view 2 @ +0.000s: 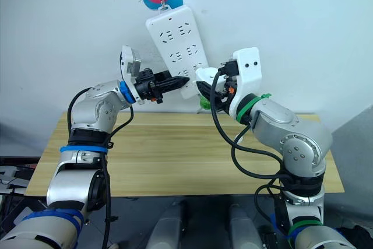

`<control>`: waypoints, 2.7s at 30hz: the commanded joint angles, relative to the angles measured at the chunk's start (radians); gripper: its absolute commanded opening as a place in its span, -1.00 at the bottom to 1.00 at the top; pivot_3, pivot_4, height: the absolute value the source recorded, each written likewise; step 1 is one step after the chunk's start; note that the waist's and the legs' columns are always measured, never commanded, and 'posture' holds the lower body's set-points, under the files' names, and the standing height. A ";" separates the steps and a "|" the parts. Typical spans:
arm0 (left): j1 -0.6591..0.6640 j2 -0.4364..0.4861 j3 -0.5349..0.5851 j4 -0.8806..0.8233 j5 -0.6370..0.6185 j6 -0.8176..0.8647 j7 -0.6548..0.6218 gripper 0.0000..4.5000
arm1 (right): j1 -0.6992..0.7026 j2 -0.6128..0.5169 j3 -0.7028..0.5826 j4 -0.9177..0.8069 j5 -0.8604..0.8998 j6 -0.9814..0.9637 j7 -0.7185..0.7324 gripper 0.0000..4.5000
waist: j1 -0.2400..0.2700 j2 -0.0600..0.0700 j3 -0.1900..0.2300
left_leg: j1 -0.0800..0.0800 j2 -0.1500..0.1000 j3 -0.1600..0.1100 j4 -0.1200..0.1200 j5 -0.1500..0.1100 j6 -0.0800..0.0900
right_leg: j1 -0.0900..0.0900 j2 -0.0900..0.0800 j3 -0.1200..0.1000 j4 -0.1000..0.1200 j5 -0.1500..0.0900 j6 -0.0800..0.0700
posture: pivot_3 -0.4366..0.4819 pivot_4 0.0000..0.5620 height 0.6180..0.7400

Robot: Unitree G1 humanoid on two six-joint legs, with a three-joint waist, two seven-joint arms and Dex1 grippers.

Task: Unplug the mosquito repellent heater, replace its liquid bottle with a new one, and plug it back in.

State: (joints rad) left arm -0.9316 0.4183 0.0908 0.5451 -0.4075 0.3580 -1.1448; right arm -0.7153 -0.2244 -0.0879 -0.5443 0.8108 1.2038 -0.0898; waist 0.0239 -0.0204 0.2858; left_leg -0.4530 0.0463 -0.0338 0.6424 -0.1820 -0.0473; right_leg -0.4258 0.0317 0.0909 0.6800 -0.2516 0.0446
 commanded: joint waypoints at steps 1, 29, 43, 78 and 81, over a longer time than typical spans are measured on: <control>-0.009 -0.006 -0.015 -0.037 0.001 -0.019 -0.014 -0.42 | 0.000 0.004 -0.018 -0.023 -0.011 -0.022 0.004 0.30 | 0.000 0.000 0.000 | 0.000 0.000 0.000 0.000 0.000 0.000 | 0.000 0.000 0.000 0.000 0.000 0.000 | 0.25 -0.17 1.00; -0.008 -0.030 -0.012 -0.054 -0.001 -0.008 -0.019 -0.42 | -0.056 0.032 0.217 0.091 -0.336 -0.200 0.033 0.30 | -0.018 0.000 0.000 | 0.001 0.000 0.001 0.002 0.002 0.002 | 0.000 0.000 0.001 0.001 -0.002 0.003 | 0.24 -0.17 1.00; -0.004 -0.036 -0.006 -0.065 0.008 0.002 -0.024 -0.42 | -0.090 0.151 0.139 0.185 -0.377 -0.212 0.048 0.30 | -0.027 0.000 0.000 | 0.001 0.001 0.001 0.001 0.009 0.013 | -0.001 0.001 0.001 0.002 0.006 0.000 | 0.25 -0.16 1.00; -0.007 -0.006 -0.011 0.012 0.081 -0.108 0.041 -0.42 | 0.125 0.018 0.094 -0.142 -0.260 -0.069 0.235 0.98 | 0.001 -0.004 -0.002 | -0.014 -0.005 0.004 -0.013 0.009 0.012 | -0.018 -0.009 -0.001 -0.004 0.007 0.002 | 0.25 -0.25 1.00; -0.009 0.013 0.002 0.036 0.084 -0.126 0.055 -0.09 | 0.148 -0.018 0.091 -0.144 -0.258 -0.079 0.261 1.00 | -0.001 -0.004 -0.003 | -0.014 -0.006 0.004 -0.012 0.011 0.010 | -0.018 -0.009 -0.002 -0.003 0.007 0.002 | 0.26 -0.26 1.00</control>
State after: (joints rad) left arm -0.9400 0.4141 0.0911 0.5696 -0.3303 0.2423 -1.0963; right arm -0.5717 -0.2287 0.0209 -0.6450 0.5355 1.1369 0.1512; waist 0.0232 -0.0246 0.2831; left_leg -0.4663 0.0401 -0.0301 0.6304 -0.1708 -0.0376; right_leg -0.4434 0.0226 0.0894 0.6774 -0.2449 0.0470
